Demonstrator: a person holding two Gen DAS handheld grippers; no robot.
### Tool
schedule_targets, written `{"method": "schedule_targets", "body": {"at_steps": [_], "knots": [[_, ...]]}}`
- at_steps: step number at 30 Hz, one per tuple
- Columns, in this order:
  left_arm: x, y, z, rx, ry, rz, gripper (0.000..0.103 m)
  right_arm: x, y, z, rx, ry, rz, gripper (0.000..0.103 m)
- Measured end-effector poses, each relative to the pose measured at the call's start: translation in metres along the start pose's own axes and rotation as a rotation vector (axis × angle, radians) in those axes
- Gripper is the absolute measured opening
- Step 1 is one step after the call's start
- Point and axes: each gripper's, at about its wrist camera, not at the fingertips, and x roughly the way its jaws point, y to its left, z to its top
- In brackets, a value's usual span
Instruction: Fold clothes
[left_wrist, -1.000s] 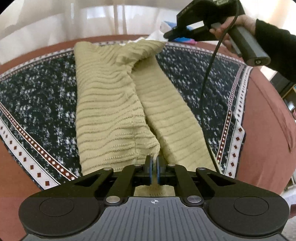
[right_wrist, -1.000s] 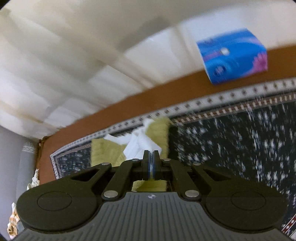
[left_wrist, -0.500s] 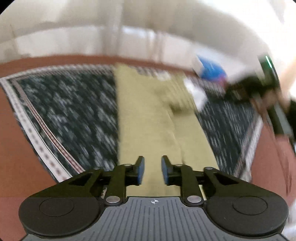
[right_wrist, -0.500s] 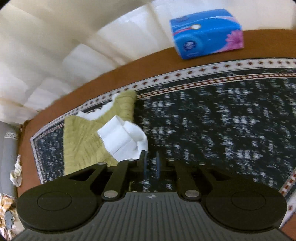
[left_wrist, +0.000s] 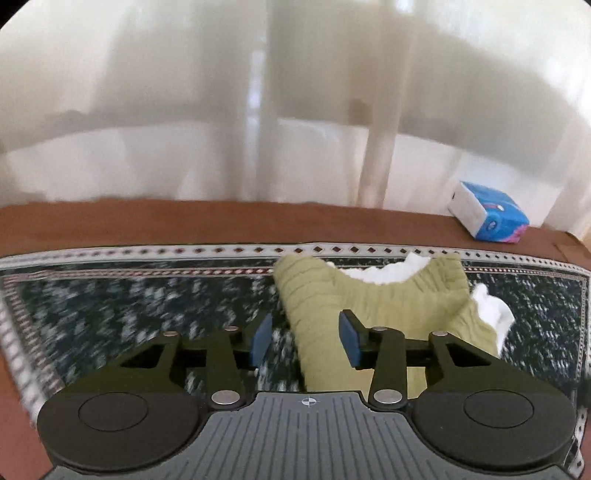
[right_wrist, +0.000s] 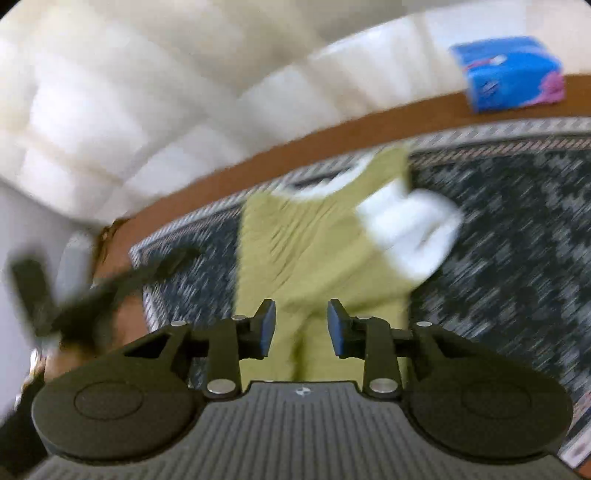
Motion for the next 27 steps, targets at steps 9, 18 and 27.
{"method": "schedule_targets", "body": {"at_steps": [9, 18, 27], "knots": [[0.057, 0.012, 0.018, 0.060, 0.103, -0.079, 0.056, 0.030, 0.043, -0.081, -0.018, 0.065, -0.118, 0.046], [0.071, 0.034, 0.017, 0.019, 0.128, -0.176, 0.002, 0.046, 0.052, -0.099, 0.132, 0.134, -0.050, 0.008], [0.078, 0.078, 0.010, -0.034, 0.141, -0.177, 0.003, 0.064, 0.074, -0.083, 0.169, 0.160, 0.278, 0.009]]}}
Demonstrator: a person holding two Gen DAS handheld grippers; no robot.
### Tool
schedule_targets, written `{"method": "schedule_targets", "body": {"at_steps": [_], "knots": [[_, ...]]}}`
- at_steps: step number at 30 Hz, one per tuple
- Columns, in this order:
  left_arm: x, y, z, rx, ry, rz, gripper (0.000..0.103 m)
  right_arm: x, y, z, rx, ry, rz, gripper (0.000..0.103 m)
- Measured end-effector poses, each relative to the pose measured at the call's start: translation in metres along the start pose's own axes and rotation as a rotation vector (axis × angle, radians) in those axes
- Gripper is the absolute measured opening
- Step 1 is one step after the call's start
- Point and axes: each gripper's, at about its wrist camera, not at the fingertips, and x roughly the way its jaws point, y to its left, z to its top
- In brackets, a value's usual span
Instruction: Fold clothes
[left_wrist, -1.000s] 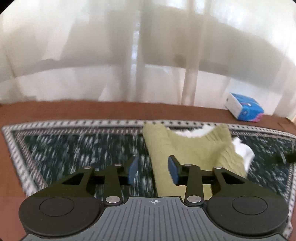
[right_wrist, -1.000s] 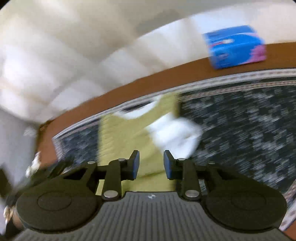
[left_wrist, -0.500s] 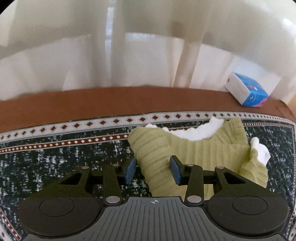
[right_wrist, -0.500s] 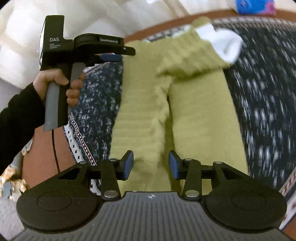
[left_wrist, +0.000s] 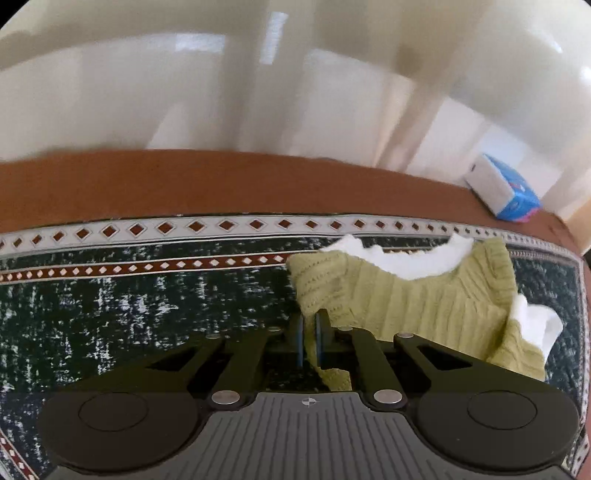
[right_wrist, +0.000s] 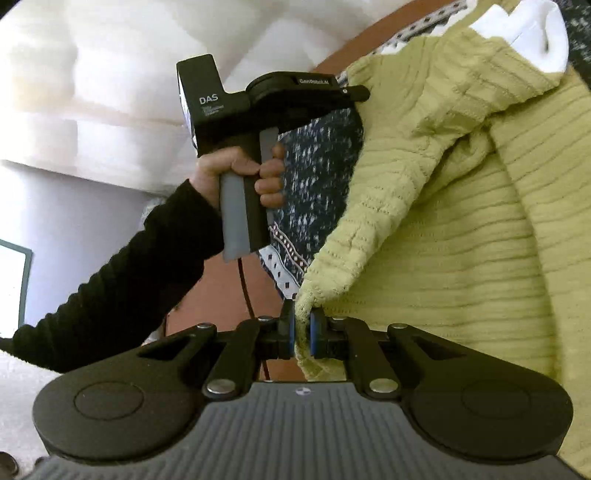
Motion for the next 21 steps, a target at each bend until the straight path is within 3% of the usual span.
{"method": "schedule_targets", "body": {"at_steps": [3, 5, 6, 11, 17, 21], "knots": [[-0.002, 0.002, 0.001, -0.009, -0.009, -0.001, 0.014, 0.007, -0.010, -0.002, 0.001, 0.018, -0.172, 0.012], [-0.005, 0.003, 0.002, -0.010, -0.016, 0.007, 0.032, 0.010, -0.015, -0.004, -0.013, 0.031, -0.296, 0.020], [-0.011, 0.003, 0.001, -0.006, -0.021, 0.014, 0.039, 0.003, -0.015, -0.006, -0.011, 0.014, -0.288, 0.024], [-0.055, -0.005, -0.016, 0.052, -0.035, -0.017, 0.039, -0.042, -0.005, -0.018, -0.071, -0.072, -0.289, 0.052], [-0.104, -0.041, -0.081, 0.144, 0.038, -0.134, 0.045, -0.056, -0.016, -0.051, -0.127, 0.007, -0.389, 0.052], [-0.115, -0.055, -0.120, 0.161, 0.083, -0.159, 0.049, -0.043, -0.013, -0.072, -0.143, 0.025, -0.428, 0.052]]}}
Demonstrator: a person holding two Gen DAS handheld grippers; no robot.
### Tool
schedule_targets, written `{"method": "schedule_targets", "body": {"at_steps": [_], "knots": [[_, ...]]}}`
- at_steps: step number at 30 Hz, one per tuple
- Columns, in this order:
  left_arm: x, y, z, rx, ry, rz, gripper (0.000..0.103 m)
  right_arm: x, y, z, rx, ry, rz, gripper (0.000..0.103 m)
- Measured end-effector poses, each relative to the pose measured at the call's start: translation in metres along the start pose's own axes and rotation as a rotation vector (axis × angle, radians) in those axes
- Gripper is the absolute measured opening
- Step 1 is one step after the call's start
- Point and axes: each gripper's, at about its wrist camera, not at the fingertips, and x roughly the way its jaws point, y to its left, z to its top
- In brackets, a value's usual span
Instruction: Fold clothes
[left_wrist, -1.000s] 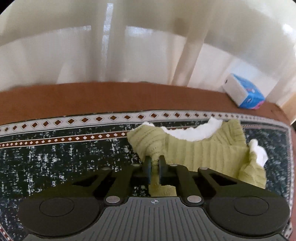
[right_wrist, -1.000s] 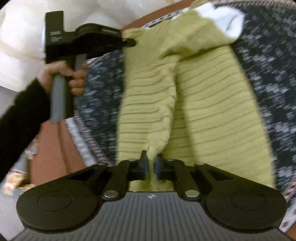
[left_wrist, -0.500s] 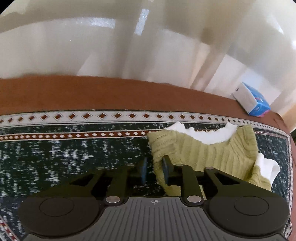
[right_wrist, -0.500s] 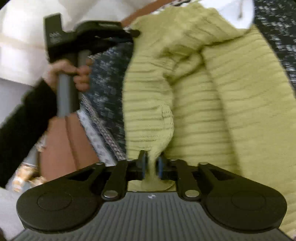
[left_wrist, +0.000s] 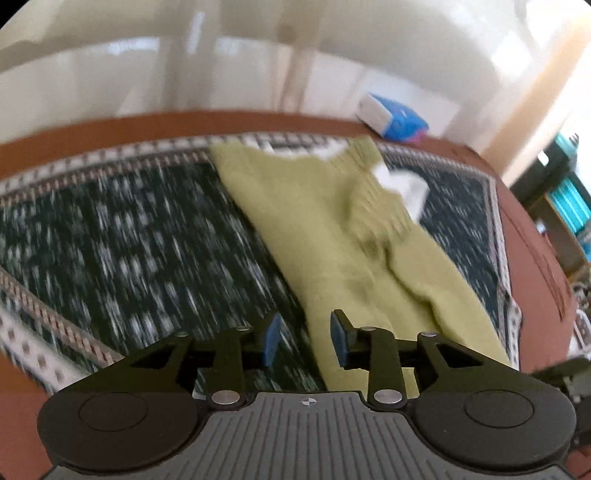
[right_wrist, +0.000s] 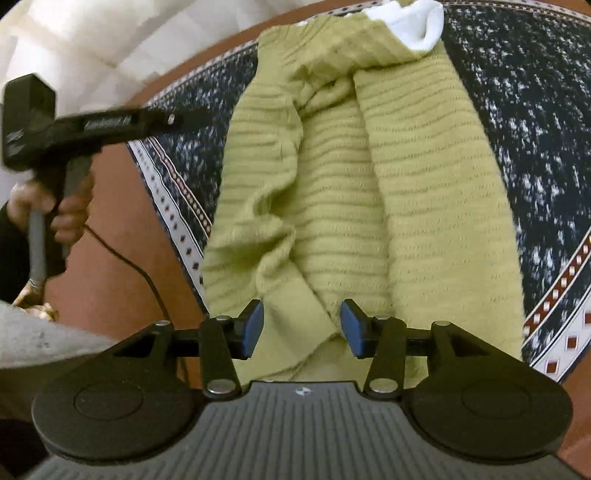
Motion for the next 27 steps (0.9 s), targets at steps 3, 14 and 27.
{"method": "schedule_targets", "body": {"at_steps": [3, 14, 27], "knots": [[0.001, -0.007, -0.013, -0.021, 0.002, -0.014, 0.050, 0.002, 0.008, -0.005, -0.007, -0.007, -0.020, 0.036], [-0.026, -0.004, -0.013, -0.006, -0.044, -0.050, 0.054, -0.015, 0.009, -0.044, 0.378, -0.020, 0.417, 0.007], [-0.009, -0.059, -0.054, 0.140, 0.079, -0.165, 0.055, -0.024, -0.006, -0.034, 0.274, -0.032, 0.119, 0.016]]}}
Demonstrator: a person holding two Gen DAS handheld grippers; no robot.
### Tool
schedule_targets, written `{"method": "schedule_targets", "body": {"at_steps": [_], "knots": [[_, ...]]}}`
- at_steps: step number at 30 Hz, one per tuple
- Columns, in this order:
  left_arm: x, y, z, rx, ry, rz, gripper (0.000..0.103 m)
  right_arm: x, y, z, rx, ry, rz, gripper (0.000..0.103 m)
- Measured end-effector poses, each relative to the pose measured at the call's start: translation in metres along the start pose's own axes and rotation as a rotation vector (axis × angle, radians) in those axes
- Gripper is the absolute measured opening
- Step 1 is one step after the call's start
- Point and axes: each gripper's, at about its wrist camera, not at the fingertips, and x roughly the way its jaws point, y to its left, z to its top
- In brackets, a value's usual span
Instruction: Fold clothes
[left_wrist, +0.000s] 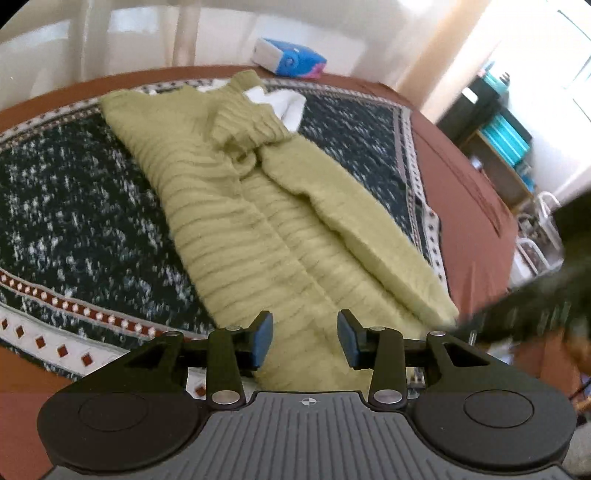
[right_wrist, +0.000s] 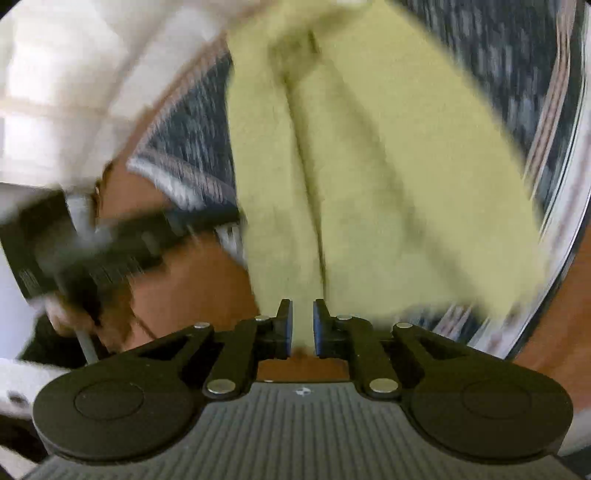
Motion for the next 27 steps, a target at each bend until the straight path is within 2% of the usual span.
{"method": "schedule_targets", "body": {"at_steps": [3, 5, 8, 10, 13, 16, 20, 24, 25, 26, 27], "knots": [[0.004, 0.001, 0.024, -0.035, -0.116, 0.091, 0.057, -0.022, 0.013, 0.044, -0.093, -0.143, -0.030, 0.028], [0.012, 0.003, 0.044, -0.036, -0.177, 0.161, 0.058, -0.027, 0.020, 0.081, -0.150, -0.233, -0.051, 0.041], [0.033, 0.008, 0.079, -0.008, -0.208, 0.230, 0.058, -0.023, 0.019, 0.133, -0.205, -0.311, -0.061, 0.044], [0.047, 0.009, 0.095, 0.035, -0.209, 0.273, 0.059, -0.016, 0.016, 0.161, -0.234, -0.341, -0.106, 0.044], [0.069, 0.007, 0.107, 0.092, -0.186, 0.320, 0.059, 0.000, 0.012, 0.195, -0.281, -0.338, -0.176, 0.046], [0.078, 0.011, 0.112, 0.064, -0.181, 0.338, 0.060, 0.009, 0.005, 0.211, -0.301, -0.291, -0.150, 0.046], [0.087, 0.014, 0.116, 0.036, -0.166, 0.325, 0.061, 0.028, 0.001, 0.229, -0.337, -0.253, -0.181, 0.046], [0.097, 0.013, 0.116, 0.056, -0.136, 0.321, 0.060, 0.042, -0.007, 0.239, -0.282, -0.201, -0.156, 0.046], [0.097, 0.013, 0.116, 0.059, -0.133, 0.317, 0.033, 0.044, -0.007, 0.239, -0.270, -0.194, -0.158, 0.046], [0.095, 0.013, 0.116, 0.062, -0.136, 0.312, 0.021, 0.046, -0.008, 0.241, -0.261, -0.185, -0.150, 0.035], [0.092, 0.012, 0.116, 0.065, -0.138, 0.308, 0.015, 0.048, -0.008, 0.242, -0.253, -0.176, -0.143, 0.016]]}}
